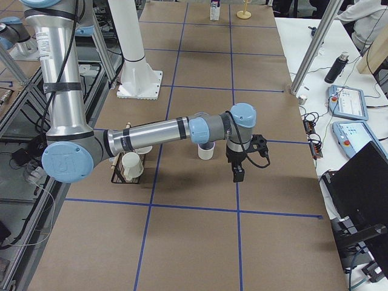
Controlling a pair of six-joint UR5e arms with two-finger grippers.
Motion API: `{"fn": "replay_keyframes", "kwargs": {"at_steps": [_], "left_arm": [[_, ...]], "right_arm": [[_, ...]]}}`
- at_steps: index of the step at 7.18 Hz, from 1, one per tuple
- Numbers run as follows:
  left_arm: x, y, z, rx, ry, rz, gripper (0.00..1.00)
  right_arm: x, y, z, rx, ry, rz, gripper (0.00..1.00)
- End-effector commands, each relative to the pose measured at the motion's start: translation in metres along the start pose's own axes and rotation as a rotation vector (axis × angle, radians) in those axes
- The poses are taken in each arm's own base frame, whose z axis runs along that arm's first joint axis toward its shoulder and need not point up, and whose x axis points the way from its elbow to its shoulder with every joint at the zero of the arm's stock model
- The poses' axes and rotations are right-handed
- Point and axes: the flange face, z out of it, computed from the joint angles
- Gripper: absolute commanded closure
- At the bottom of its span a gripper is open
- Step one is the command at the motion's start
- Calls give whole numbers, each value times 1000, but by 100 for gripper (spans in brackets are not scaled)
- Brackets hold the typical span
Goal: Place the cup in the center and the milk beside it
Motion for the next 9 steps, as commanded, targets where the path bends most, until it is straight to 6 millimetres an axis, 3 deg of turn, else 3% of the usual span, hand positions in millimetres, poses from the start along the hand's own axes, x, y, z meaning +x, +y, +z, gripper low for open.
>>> {"fn": "replay_keyframes", "kwargs": {"at_steps": [1,9], "left_arm": [[-4,9,7,13,-1,13,1],[-4,10,7,18,-1,22,1]], "right_arm": [[0,0,-2,5,1,1,0],[-5,4,-8,15,-6,-7,0]]}}
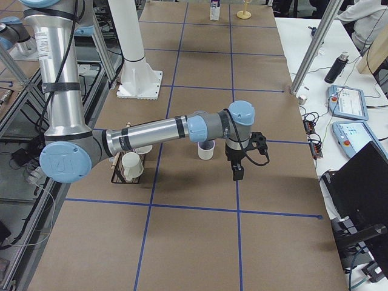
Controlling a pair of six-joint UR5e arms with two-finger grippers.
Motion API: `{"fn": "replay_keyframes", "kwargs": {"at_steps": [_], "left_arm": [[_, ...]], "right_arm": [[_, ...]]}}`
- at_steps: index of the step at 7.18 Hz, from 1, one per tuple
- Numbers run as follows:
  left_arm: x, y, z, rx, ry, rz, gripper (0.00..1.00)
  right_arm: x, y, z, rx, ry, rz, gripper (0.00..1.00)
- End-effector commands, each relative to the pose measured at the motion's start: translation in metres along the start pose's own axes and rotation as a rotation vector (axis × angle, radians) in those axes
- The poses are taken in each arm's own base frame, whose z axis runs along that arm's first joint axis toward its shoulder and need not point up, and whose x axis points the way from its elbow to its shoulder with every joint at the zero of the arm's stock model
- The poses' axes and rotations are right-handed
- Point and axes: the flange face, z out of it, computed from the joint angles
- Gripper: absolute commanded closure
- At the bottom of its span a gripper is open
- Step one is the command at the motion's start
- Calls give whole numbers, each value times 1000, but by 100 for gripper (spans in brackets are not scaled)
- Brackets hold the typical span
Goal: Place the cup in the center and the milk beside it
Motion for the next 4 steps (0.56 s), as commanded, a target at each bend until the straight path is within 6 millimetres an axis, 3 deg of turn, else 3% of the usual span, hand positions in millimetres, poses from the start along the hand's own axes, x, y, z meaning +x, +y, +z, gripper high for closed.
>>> {"fn": "replay_keyframes", "kwargs": {"at_steps": [1,4], "left_arm": [[0,0,0,0,0,1,1],[4,-2,-6,11,-2,6,1]], "right_arm": [[-1,1,0,0,-3,-2,0],[-4,1,-4,9,-10,-7,0]]}}
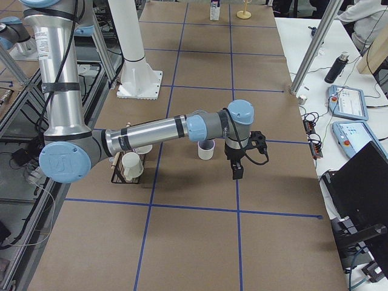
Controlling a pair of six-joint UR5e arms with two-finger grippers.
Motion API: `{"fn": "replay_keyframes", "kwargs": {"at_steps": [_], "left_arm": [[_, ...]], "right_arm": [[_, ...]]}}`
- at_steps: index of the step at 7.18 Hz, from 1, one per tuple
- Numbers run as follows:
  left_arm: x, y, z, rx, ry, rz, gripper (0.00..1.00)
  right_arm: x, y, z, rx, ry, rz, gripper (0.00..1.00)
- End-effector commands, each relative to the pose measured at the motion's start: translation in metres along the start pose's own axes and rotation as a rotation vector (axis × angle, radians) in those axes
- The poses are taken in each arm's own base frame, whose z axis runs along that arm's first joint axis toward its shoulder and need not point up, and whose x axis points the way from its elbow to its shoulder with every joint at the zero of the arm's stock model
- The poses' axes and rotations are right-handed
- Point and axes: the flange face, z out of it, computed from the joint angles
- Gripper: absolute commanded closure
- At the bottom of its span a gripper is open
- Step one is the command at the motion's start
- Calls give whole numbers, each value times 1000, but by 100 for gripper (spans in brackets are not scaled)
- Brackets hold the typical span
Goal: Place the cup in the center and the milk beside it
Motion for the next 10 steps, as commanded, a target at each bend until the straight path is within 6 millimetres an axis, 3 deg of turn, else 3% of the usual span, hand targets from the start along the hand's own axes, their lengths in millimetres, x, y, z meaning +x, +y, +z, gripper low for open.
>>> {"fn": "replay_keyframes", "kwargs": {"at_steps": [1,10], "left_arm": [[0,-2,-1,3,-2,-1,1],[0,2,0,0,0,0,1]], "right_arm": [[-3,9,-4,8,-1,-7,0],[-10,20,2,-6,-98,-3,0]]}}
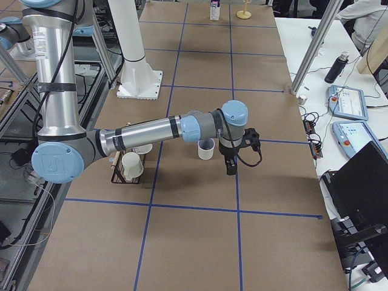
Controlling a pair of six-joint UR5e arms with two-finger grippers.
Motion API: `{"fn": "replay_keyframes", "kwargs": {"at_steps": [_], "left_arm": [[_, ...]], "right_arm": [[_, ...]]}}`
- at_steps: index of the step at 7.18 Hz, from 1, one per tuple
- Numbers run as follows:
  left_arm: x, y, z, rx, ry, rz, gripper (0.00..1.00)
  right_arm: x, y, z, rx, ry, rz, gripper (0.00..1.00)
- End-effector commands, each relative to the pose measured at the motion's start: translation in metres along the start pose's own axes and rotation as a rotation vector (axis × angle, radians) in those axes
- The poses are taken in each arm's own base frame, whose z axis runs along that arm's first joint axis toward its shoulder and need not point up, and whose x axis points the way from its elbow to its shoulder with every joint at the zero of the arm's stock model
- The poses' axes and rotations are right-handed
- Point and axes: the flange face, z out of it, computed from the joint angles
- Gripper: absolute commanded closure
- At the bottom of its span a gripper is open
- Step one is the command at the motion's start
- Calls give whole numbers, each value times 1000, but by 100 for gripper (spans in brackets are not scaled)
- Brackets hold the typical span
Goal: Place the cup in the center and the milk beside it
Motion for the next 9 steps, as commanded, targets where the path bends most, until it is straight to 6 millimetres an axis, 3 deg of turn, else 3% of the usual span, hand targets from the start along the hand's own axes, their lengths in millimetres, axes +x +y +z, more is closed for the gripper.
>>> {"fn": "replay_keyframes", "kwargs": {"at_steps": [1,2,3,7,8,9], "left_arm": [[1,0,1,-1,2,-2,1],[0,1,1,-1,0,-4,1],[0,1,0,0,2,-3,1],[-2,-3,3,-6,1,-5,1],[-2,-3,4,-7,1,-6,1],[-3,-4,4,-8,1,-7,1]], "right_arm": [[-2,3,7,-14,-2,1,0],[-12,3,14,-28,-6,20,0],[-42,0,23,-44,-7,53,0],[-85,9,64,-103,-7,-7,0],[-111,8,81,-109,-21,0,1],[-124,9,87,-91,-29,6,1]]}}
